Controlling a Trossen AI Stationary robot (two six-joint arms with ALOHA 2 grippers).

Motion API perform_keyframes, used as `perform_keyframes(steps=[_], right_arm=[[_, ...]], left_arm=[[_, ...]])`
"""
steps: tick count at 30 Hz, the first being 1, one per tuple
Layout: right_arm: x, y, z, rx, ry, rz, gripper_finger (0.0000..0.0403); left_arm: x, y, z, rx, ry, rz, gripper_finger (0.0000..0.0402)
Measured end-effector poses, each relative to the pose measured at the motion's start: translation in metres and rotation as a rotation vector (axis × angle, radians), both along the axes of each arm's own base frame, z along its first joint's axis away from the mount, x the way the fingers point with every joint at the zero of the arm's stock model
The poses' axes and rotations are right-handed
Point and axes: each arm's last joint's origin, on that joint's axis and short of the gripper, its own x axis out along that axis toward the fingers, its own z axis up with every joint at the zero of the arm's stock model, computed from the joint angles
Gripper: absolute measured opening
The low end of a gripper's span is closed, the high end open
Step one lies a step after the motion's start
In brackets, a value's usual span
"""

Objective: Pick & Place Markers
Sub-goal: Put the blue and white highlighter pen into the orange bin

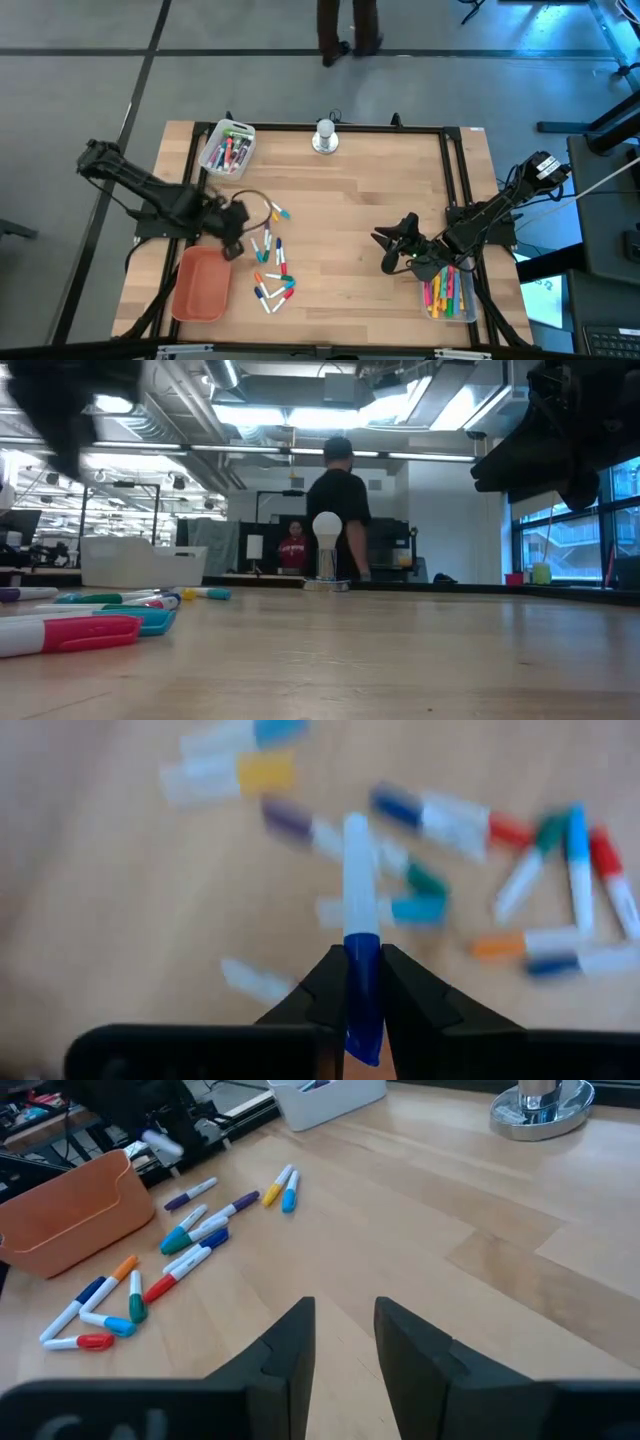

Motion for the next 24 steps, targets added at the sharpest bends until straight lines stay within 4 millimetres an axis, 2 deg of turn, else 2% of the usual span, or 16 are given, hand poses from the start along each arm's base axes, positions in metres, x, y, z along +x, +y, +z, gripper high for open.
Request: perform_keyframes(steps=[4, 10, 16, 24], right_arm=[[0.000, 0.000, 0.000, 0.006, -0.005, -0.002, 0.0107], [0.001, 0.000, 0.002, 0.013, -0.033, -0.017, 0.0107], [0.001, 0.000, 0.003, 0.003, -0.040, -0.031, 0.0107], [0.001, 0.000, 0.002, 0.001, -0.031, -0.019, 0.0107]], left_arm=[[-0.020, -0.019, -0.002, -0.063, 0.082, 0.122, 0.0034], [-0.043, -0.045, -0.003, -0.095, 0.100, 0.122, 0.0034], [-0.075, -0.055, -0.008, -0.036, 0.262, 0.264, 0.0035], [-0.089, -0.083, -0.012, -0.178, 0.315, 0.271, 0.0044]])
